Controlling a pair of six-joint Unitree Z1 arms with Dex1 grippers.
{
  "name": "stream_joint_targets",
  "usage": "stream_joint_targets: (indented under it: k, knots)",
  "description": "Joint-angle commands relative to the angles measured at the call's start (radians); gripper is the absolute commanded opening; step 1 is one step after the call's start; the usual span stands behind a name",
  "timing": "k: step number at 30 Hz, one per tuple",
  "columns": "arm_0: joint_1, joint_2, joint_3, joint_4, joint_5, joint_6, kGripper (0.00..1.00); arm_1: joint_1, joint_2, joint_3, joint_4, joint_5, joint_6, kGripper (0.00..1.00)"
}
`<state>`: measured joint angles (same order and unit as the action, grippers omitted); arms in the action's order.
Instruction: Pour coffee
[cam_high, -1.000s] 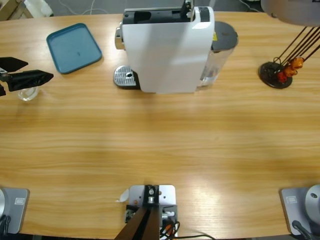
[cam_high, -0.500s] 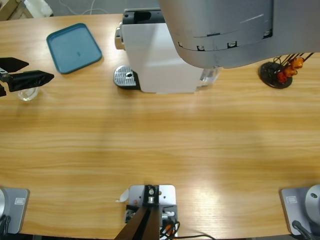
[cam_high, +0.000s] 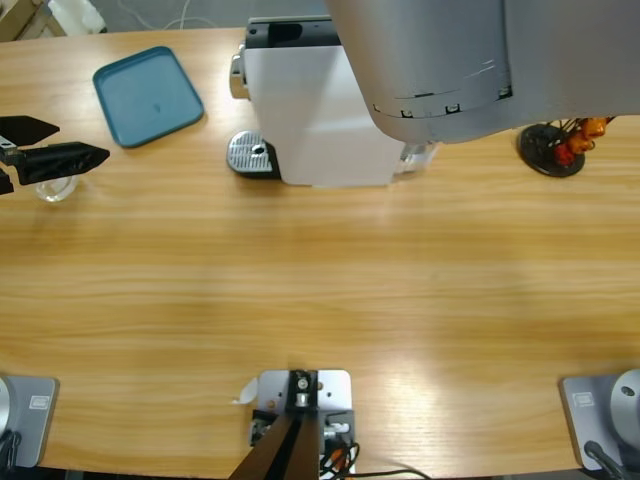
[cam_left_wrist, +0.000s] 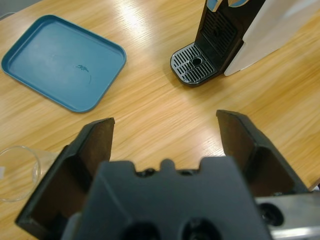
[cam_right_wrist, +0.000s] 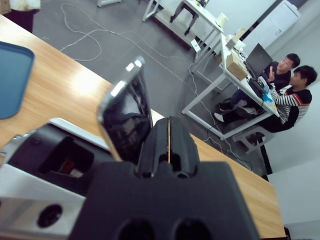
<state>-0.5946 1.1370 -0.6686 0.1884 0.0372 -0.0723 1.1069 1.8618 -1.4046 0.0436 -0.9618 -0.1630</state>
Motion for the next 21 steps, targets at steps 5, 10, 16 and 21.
stream_joint_targets:
  k: [5,10,16,21]
  knots:
    - [-0.01,0.036,0.037,-0.012,-0.011,-0.012,0.881,-0.01,0.13,0.001,0.013,0.039,0.01,0.0]
    - [-0.01,0.039,0.037,-0.013,-0.011,-0.012,0.881,0.015,0.149,-0.002,0.019,0.038,0.04,0.0]
    - [-0.01,0.044,0.035,-0.014,-0.013,-0.012,0.881,0.063,0.154,-0.011,0.073,0.037,0.083,0.0]
    - [-0.01,0.041,0.036,-0.012,-0.012,-0.012,0.881,0.063,0.162,-0.013,0.084,0.037,0.088,0.0]
